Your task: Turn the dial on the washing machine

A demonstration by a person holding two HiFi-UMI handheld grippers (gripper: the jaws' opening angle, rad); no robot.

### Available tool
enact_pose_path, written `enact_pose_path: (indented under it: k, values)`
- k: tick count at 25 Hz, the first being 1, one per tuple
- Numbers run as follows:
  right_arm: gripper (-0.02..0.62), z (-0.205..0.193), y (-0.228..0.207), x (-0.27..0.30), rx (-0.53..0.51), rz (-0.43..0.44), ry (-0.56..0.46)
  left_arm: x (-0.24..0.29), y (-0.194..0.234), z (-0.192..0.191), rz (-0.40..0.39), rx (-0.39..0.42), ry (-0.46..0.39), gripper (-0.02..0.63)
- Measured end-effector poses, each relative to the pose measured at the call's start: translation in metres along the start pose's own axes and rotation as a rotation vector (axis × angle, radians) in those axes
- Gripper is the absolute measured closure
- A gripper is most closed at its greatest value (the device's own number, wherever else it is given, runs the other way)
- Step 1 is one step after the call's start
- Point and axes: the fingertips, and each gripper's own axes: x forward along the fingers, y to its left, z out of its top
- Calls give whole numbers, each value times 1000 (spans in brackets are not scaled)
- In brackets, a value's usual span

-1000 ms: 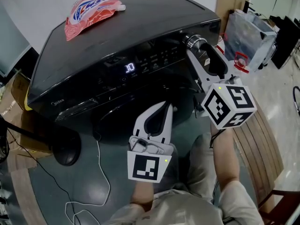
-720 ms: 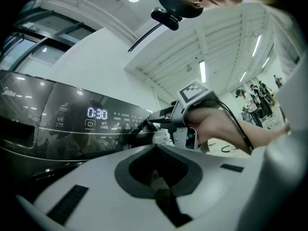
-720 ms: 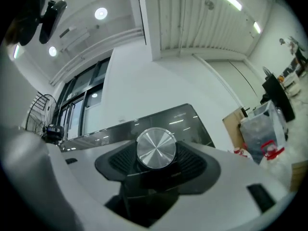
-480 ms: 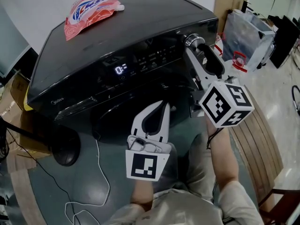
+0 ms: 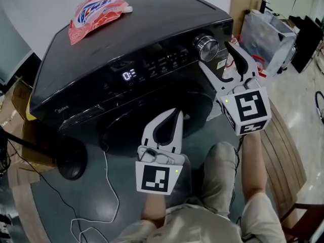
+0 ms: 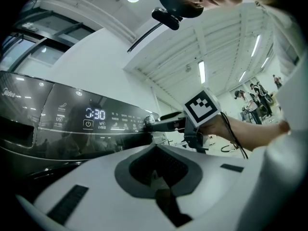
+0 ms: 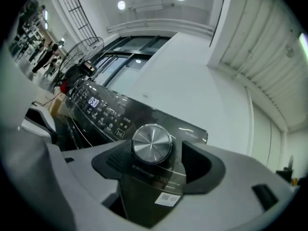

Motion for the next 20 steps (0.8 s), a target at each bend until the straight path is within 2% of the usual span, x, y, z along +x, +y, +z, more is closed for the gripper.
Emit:
enact_pose_path:
  k: [4, 7, 12, 14, 20]
  values:
    - [270, 3, 4, 3, -132, 40, 6, 0, -1, 0, -7, 21, 4, 592]
    - [270, 3, 7, 6, -227, 58, 12, 0, 0, -1, 2, 5, 2, 592]
    - [287, 3, 14, 11, -335, 99, 46, 1, 0, -2, 0, 12, 7, 592]
    - [313, 3, 17, 11, -336, 109, 48, 1, 1, -2, -2, 15, 7, 592]
    - [314, 3, 13, 13, -210, 82, 6, 2, 2, -2, -3, 15, 4, 592]
